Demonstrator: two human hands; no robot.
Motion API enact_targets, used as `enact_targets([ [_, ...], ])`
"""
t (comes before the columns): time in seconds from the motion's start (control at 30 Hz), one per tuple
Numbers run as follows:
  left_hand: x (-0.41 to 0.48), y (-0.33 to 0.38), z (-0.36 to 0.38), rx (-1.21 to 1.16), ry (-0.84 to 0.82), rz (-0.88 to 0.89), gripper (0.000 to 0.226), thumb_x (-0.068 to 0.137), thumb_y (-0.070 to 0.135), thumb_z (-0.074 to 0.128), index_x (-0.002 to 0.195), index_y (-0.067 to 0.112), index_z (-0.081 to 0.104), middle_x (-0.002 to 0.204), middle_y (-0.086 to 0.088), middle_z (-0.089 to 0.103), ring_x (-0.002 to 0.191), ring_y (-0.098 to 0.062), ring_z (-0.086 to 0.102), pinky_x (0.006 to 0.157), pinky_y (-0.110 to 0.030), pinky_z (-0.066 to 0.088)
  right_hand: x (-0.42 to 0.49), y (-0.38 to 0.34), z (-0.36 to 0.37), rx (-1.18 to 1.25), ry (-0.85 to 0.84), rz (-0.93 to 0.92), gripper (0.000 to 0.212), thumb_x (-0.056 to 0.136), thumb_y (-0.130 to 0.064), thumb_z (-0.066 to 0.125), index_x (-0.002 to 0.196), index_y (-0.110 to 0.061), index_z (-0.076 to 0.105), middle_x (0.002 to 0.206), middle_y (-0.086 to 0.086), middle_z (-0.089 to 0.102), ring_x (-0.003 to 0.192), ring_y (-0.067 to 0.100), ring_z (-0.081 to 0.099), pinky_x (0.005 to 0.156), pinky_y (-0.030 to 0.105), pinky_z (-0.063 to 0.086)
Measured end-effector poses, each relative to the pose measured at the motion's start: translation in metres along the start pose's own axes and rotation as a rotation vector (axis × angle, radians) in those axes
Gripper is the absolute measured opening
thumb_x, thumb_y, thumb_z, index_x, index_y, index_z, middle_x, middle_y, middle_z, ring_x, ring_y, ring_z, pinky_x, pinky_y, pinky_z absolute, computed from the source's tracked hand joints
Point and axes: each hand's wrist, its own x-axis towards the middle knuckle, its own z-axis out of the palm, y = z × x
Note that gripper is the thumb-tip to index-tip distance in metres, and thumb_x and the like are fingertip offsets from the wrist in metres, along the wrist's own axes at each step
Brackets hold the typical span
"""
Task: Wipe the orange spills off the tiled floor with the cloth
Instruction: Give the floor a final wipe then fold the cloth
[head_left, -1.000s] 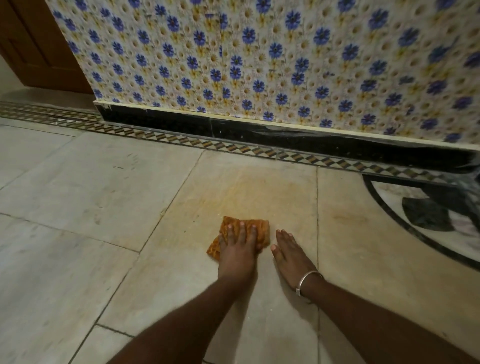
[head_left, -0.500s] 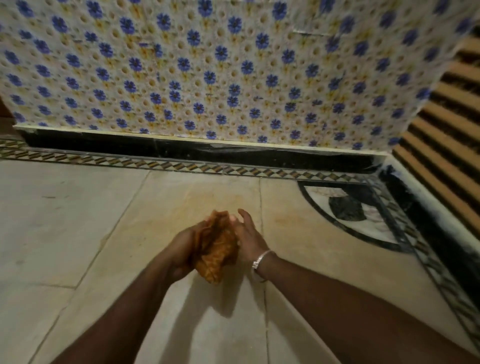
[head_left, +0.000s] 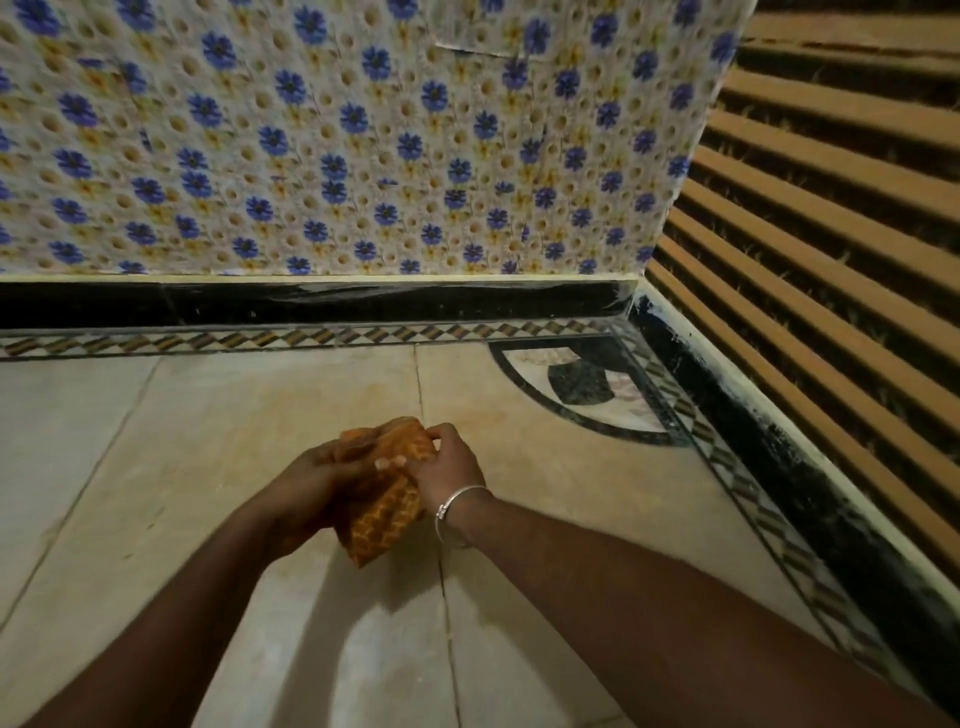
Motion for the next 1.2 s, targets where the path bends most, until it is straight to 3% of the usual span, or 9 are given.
enact_targets([
  [0.1, 0.014, 0.001, 0.015, 0.036, 0.158, 0.067, 0.037, 0.097, 0.009, 0.067, 0.132, 0.021, 0.063, 0.115, -0.011, 0.075, 0.104, -0.032, 0.074, 0.089, -0.051, 0.062, 0.001, 0.003, -0.015, -0.011, 0.03, -0.012, 0.031, 0.095, -0.032, 0.061, 0.12, -0.024, 0.044, 0.115, 0.011, 0.063, 0.102, 0.033, 0.063, 0.085, 0.041, 0.054],
  [0.3, 0.038, 0.039, 0.045, 0.113, 0.23, 0.212, 0.025, 0.104, 0.012, 0.058, 0.126, 0.023, 0.062, 0.109, -0.006, 0.074, 0.098, -0.025, 0.074, 0.076, -0.038, 0.062, 0.023, -0.01, -0.043, -0.031, 0.096, -0.04, 0.025, 0.1, -0.025, 0.052, 0.12, -0.027, 0.037, 0.115, 0.013, 0.061, 0.101, 0.032, 0.061, 0.084, 0.041, 0.051],
  [0.5, 0.078, 0.082, 0.046, 0.313, 0.378, 0.213, 0.018, 0.104, 0.014, 0.057, 0.113, 0.025, 0.068, 0.103, -0.002, 0.074, 0.096, -0.021, 0.073, 0.09, -0.045, 0.061, 0.051, -0.042, -0.041, -0.109, 0.196, -0.099, 0.04, 0.102, -0.023, 0.045, 0.137, -0.031, 0.028, 0.128, 0.012, 0.049, 0.105, 0.037, 0.061, 0.092, 0.051, 0.052],
  [0.7, 0.115, 0.096, 0.07, 0.532, 0.337, 0.184, 0.017, 0.101, 0.012, 0.062, 0.112, 0.019, 0.073, 0.1, 0.001, 0.074, 0.095, -0.017, 0.072, 0.074, -0.029, 0.059, 0.069, -0.015, -0.052, -0.148, 0.288, -0.097, 0.049, 0.1, -0.016, 0.047, 0.142, -0.033, 0.028, 0.134, 0.011, 0.041, 0.11, 0.035, 0.06, 0.091, 0.043, 0.053],
  [0.9, 0.149, 0.073, 0.111, 0.534, 0.289, 0.222, 0.02, 0.098, 0.013, 0.067, 0.091, 0.032, 0.065, 0.09, 0.011, 0.067, 0.089, -0.008, 0.066, 0.086, -0.033, 0.057, 0.09, 0.039, -0.076, -0.146, 0.372, -0.143, 0.039, 0.101, -0.018, 0.045, 0.138, -0.03, 0.038, 0.134, 0.009, 0.044, 0.112, 0.033, 0.058, 0.082, 0.038, 0.047],
  [0.97, 0.169, 0.074, 0.121, 0.502, 0.287, 0.211, 0.011, 0.097, 0.015, 0.068, 0.102, 0.025, 0.067, 0.099, 0.003, 0.069, 0.098, -0.016, 0.067, 0.088, -0.035, 0.057, 0.103, 0.051, -0.088, -0.049, 0.396, -0.168, 0.039, 0.103, -0.023, 0.045, 0.141, -0.029, 0.039, 0.139, 0.01, 0.046, 0.118, 0.033, 0.055, 0.09, 0.041, 0.048],
  [1.03, 0.187, 0.074, 0.124, 0.495, 0.308, 0.161, 0.032, 0.097, 0.024, 0.07, 0.128, 0.018, 0.063, 0.121, -0.008, 0.069, 0.11, -0.023, 0.066, 0.094, -0.04, 0.058, 0.115, 0.066, -0.1, -0.047, 0.364, -0.155, 0.044, 0.104, -0.032, 0.041, 0.147, -0.031, 0.034, 0.142, 0.011, 0.048, 0.124, 0.034, 0.052, 0.096, 0.043, 0.045],
  [1.13, 0.209, 0.061, 0.131, 0.885, 0.427, 0.119, 0.074, 0.1, 0.053, 0.059, 0.16, 0.023, 0.028, 0.155, -0.015, 0.048, 0.138, -0.035, 0.05, 0.109, -0.054, 0.042, 0.127, 0.105, -0.115, -0.382, 0.322, -0.057, 0.054, 0.104, -0.042, 0.034, 0.155, -0.031, 0.021, 0.157, 0.01, 0.034, 0.145, 0.032, 0.03, 0.114, 0.047, 0.031],
  [1.2, 0.224, 0.042, 0.142, 1.115, 0.343, 0.242, 0.074, 0.104, 0.06, 0.042, 0.165, 0.032, 0.011, 0.171, -0.01, 0.02, 0.157, -0.033, 0.021, 0.121, -0.06, 0.02, 0.133, 0.13, -0.121, -0.63, 0.308, -0.039, 0.058, 0.104, -0.043, 0.029, 0.158, -0.027, 0.014, 0.166, 0.008, 0.014, 0.154, 0.028, 0.004, 0.122, 0.052, 0.011],
])
